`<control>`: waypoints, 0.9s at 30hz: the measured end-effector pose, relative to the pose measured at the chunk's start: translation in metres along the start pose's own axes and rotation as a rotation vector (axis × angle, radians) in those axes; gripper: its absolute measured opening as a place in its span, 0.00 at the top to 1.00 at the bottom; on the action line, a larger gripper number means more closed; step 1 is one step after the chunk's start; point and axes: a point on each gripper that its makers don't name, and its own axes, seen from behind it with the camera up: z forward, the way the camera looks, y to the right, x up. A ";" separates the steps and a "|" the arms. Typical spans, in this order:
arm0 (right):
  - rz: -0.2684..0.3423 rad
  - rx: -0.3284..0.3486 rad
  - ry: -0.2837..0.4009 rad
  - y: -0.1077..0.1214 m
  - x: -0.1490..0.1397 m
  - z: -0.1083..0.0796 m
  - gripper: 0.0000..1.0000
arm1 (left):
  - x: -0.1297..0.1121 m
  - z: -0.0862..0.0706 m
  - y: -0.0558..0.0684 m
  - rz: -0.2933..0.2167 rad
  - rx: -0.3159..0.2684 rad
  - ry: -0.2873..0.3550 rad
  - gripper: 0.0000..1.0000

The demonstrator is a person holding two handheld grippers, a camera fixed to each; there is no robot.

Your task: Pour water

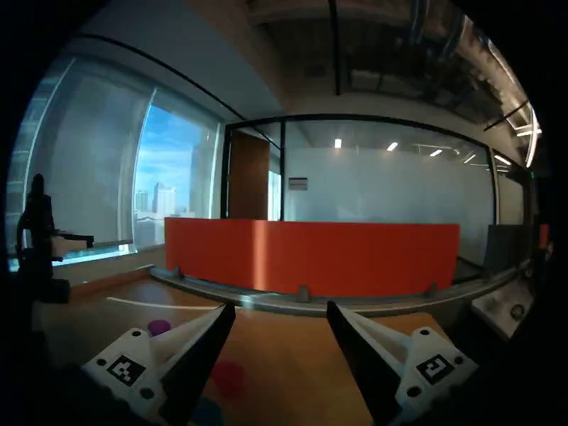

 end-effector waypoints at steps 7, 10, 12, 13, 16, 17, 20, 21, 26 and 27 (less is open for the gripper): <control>-0.031 0.119 -0.003 -0.028 0.009 -0.003 0.01 | -0.004 0.002 0.017 0.038 -0.092 -0.029 0.03; -0.017 0.179 0.000 -0.042 0.014 -0.004 0.01 | -0.004 0.002 0.026 0.045 -0.128 -0.031 0.03; -0.003 0.219 0.001 -0.051 0.018 -0.005 0.01 | -0.004 0.003 0.033 0.040 -0.155 -0.033 0.03; 0.002 0.236 0.000 -0.054 0.019 -0.006 0.01 | -0.004 0.003 0.036 0.033 -0.169 -0.035 0.03; 0.014 0.274 0.001 -0.063 0.021 -0.008 0.01 | -0.004 0.003 0.045 0.007 -0.210 -0.039 0.02; 0.016 0.285 0.002 -0.065 0.021 -0.009 0.01 | -0.004 0.003 0.048 -0.003 -0.224 -0.039 0.03; 0.021 0.302 -0.002 -0.069 0.021 -0.010 0.01 | -0.005 0.003 0.052 -0.017 -0.248 -0.046 0.03; 0.021 0.307 -0.004 -0.070 0.022 -0.010 0.01 | -0.004 0.003 0.054 -0.019 -0.255 -0.048 0.03; 0.012 0.327 -0.020 -0.074 0.021 -0.011 0.01 | -0.004 0.002 0.059 -0.017 -0.284 -0.058 0.03; 0.008 0.330 -0.025 -0.075 0.020 -0.011 0.01 | -0.005 0.002 0.059 -0.012 -0.288 -0.061 0.03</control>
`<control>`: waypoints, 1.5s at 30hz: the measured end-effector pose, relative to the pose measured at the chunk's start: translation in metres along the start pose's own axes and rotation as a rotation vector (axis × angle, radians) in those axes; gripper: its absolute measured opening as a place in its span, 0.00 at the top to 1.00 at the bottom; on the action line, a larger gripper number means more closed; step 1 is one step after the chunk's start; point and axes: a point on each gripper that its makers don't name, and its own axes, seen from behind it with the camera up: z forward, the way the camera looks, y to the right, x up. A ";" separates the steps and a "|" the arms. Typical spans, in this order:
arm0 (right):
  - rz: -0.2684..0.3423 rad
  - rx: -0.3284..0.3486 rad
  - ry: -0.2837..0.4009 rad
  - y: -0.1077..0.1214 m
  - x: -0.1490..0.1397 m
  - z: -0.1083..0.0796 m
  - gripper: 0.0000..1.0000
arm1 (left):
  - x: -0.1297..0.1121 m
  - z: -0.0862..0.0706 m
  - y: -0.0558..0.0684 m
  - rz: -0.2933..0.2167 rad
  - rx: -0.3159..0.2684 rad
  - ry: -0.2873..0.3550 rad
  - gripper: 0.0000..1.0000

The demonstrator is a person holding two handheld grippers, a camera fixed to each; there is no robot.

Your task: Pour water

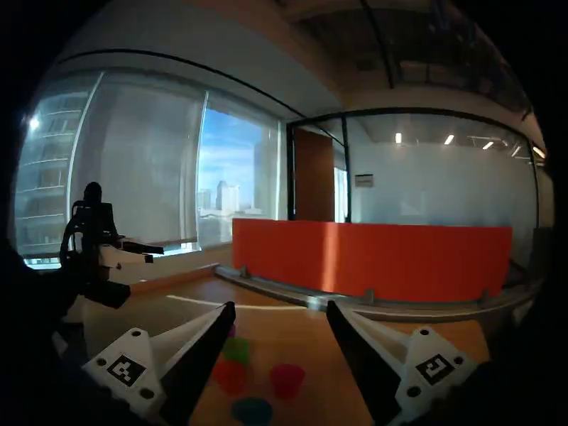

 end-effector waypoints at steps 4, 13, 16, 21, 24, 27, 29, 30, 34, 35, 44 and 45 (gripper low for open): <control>-0.017 0.014 -0.028 -0.004 -0.004 0.001 0.01 | -0.004 0.002 -0.001 0.014 -0.012 -0.017 0.02; -0.036 0.044 -0.102 -0.012 -0.021 0.000 0.01 | -0.020 0.009 0.001 0.028 -0.055 -0.068 0.02; -0.036 0.055 -0.130 -0.014 -0.029 0.000 0.01 | -0.026 0.011 0.001 0.034 -0.069 -0.086 0.03; -0.044 0.067 -0.164 -0.017 -0.037 0.000 0.01 | -0.035 0.017 -0.001 0.035 -0.085 -0.109 0.02; -0.049 0.071 -0.172 -0.018 -0.040 0.001 0.00 | -0.038 0.021 -0.002 0.036 -0.089 -0.117 0.03; -0.053 0.076 -0.177 -0.019 -0.044 0.002 0.00 | -0.043 0.024 -0.003 0.040 -0.095 -0.128 0.02; -0.054 0.079 -0.183 -0.020 -0.047 0.003 0.01 | -0.047 0.026 -0.004 0.044 -0.098 -0.137 0.02; -0.054 0.080 -0.188 -0.021 -0.049 0.004 0.01 | -0.050 0.027 -0.005 0.047 -0.100 -0.141 0.02; -0.057 0.085 -0.209 -0.023 -0.060 0.005 0.01 | -0.059 0.030 -0.005 0.055 -0.108 -0.157 0.03; -0.059 0.086 -0.215 -0.023 -0.064 0.006 0.01 | -0.062 0.031 -0.005 0.056 -0.111 -0.161 0.03; -0.080 0.101 -0.264 -0.032 -0.095 0.011 0.00 | -0.091 0.041 -0.005 0.054 -0.123 -0.202 0.02; -0.079 0.102 -0.269 -0.033 -0.098 0.011 0.00 | -0.095 0.043 -0.005 0.054 -0.124 -0.208 0.02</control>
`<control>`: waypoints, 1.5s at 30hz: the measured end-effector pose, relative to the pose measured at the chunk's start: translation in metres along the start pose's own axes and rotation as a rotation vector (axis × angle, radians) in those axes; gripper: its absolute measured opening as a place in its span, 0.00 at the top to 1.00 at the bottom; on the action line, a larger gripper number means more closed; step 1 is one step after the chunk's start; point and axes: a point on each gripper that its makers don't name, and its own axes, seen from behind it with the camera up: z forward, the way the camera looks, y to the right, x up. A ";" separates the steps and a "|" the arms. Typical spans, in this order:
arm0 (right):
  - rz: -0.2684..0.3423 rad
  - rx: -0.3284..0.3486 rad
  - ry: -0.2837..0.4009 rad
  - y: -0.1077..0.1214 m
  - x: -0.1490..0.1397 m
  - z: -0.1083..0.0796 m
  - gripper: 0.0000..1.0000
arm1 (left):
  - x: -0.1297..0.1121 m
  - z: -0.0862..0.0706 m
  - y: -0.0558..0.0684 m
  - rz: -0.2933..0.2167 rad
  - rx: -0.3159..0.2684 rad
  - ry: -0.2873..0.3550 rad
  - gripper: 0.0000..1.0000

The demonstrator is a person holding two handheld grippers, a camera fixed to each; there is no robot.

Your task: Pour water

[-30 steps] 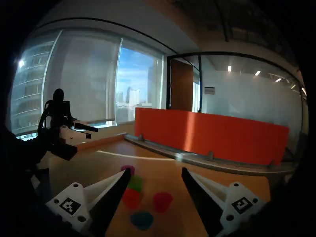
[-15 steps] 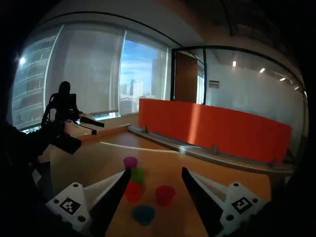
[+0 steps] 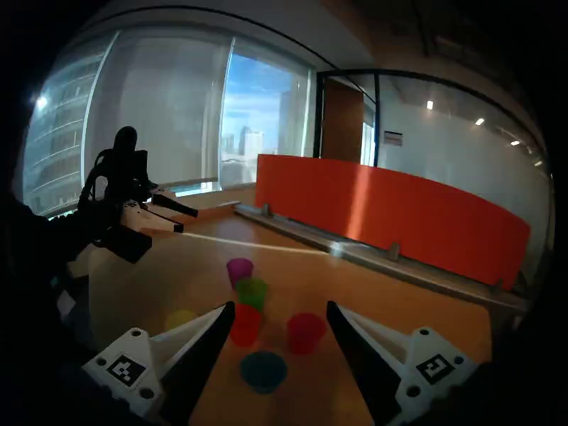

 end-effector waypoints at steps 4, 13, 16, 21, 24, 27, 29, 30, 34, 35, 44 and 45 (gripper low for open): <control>0.005 0.005 -0.017 -0.002 -0.012 0.005 0.01 | -0.014 0.008 -0.001 0.000 -0.006 -0.023 0.02; 0.007 -0.012 -0.054 0.003 -0.038 0.015 0.01 | -0.043 0.026 -0.005 -0.011 -0.023 -0.076 0.02; -0.004 -0.015 -0.064 0.004 -0.045 0.017 0.01 | -0.052 0.032 -0.005 -0.010 -0.028 -0.092 0.02; -0.016 -0.008 -0.078 0.000 -0.055 0.021 0.00 | -0.064 0.042 -0.004 0.003 -0.037 -0.118 0.02; -0.013 0.000 -0.083 -0.003 -0.059 0.023 0.01 | -0.070 0.048 -0.002 0.009 -0.042 -0.132 0.02; -0.008 0.007 -0.086 -0.006 -0.064 0.025 0.00 | -0.075 0.054 0.000 0.014 -0.048 -0.143 0.02; -0.004 0.010 -0.089 -0.007 -0.067 0.026 0.00 | -0.078 0.057 0.000 0.017 -0.050 -0.149 0.02; -0.002 0.012 -0.091 -0.008 -0.069 0.026 0.00 | -0.079 0.060 0.000 0.018 -0.051 -0.154 0.02; 0.003 0.012 -0.101 -0.009 -0.077 0.030 0.00 | -0.085 0.068 0.000 0.022 -0.057 -0.168 0.02; 0.004 0.012 -0.103 -0.009 -0.080 0.030 0.01 | -0.086 0.069 0.000 0.023 -0.059 -0.170 0.02; 0.020 0.016 -0.137 -0.014 -0.106 0.037 0.01 | -0.102 0.082 0.003 0.024 -0.077 -0.205 0.02; 0.021 0.017 -0.140 -0.015 -0.108 0.037 0.00 | -0.104 0.083 0.003 0.025 -0.078 -0.210 0.02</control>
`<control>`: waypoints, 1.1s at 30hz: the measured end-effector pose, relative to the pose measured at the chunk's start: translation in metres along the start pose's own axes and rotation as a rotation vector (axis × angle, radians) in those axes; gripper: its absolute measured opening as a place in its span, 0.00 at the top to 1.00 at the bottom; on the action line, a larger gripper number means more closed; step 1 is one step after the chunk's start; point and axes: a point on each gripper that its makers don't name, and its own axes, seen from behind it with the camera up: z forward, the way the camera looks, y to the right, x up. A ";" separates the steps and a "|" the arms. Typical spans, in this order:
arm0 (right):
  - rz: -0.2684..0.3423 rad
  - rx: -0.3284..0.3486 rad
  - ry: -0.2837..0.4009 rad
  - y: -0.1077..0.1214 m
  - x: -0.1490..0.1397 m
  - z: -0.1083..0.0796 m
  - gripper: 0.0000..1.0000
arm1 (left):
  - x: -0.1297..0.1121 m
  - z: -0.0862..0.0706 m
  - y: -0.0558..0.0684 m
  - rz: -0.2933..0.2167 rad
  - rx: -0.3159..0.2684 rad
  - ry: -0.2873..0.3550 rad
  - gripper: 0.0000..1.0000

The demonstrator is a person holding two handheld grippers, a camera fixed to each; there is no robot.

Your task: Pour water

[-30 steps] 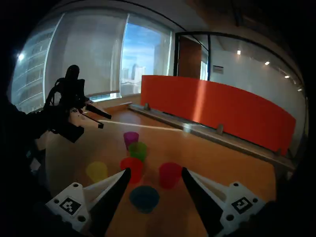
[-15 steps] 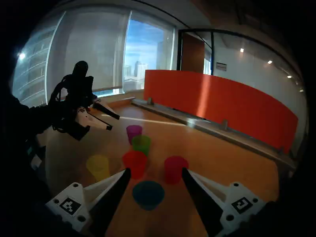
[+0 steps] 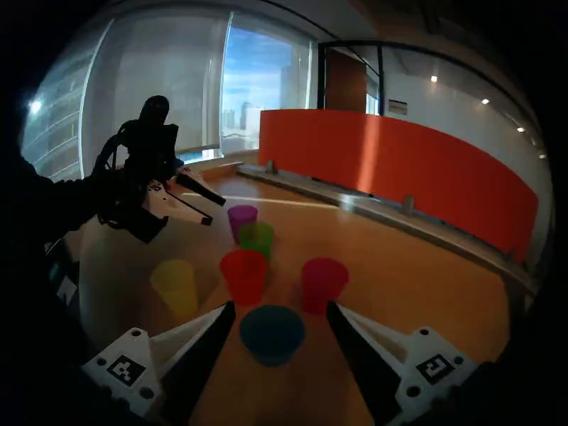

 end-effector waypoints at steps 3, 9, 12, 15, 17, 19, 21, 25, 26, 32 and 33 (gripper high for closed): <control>0.004 0.003 -0.007 -0.001 -0.005 0.002 0.00 | -0.005 0.004 -0.001 0.002 -0.001 -0.013 0.02; 0.015 0.012 -0.016 -0.004 -0.012 0.006 0.01 | -0.011 0.013 -0.004 0.000 -0.001 -0.033 0.02; 0.021 0.015 -0.021 -0.004 -0.014 0.007 0.00 | -0.014 0.017 -0.004 -0.002 -0.007 -0.040 0.02; 0.025 0.013 -0.027 -0.002 -0.017 0.008 0.00 | -0.016 0.021 -0.003 0.001 -0.013 -0.046 0.02; 0.027 0.011 -0.030 -0.001 -0.019 0.009 0.00 | -0.016 0.024 -0.004 0.005 -0.015 -0.051 0.02; 0.032 0.012 -0.032 0.000 -0.020 0.009 0.01 | -0.016 0.028 -0.004 0.009 -0.017 -0.055 0.02; 0.036 0.012 -0.034 0.001 -0.021 0.009 0.00 | -0.015 0.031 -0.004 0.014 -0.020 -0.059 0.02; 0.039 0.011 -0.035 0.002 -0.023 0.009 0.01 | -0.015 0.038 -0.005 0.023 -0.022 -0.069 0.02; 0.039 0.010 -0.035 0.002 -0.024 0.009 0.01 | -0.015 0.040 -0.005 0.025 -0.021 -0.071 0.02; 0.043 0.009 -0.040 0.005 -0.028 0.010 0.01 | -0.018 0.049 -0.007 0.034 -0.018 -0.089 0.02; 0.045 0.009 -0.040 0.005 -0.028 0.010 0.01 | -0.018 0.051 -0.008 0.036 -0.017 -0.092 0.02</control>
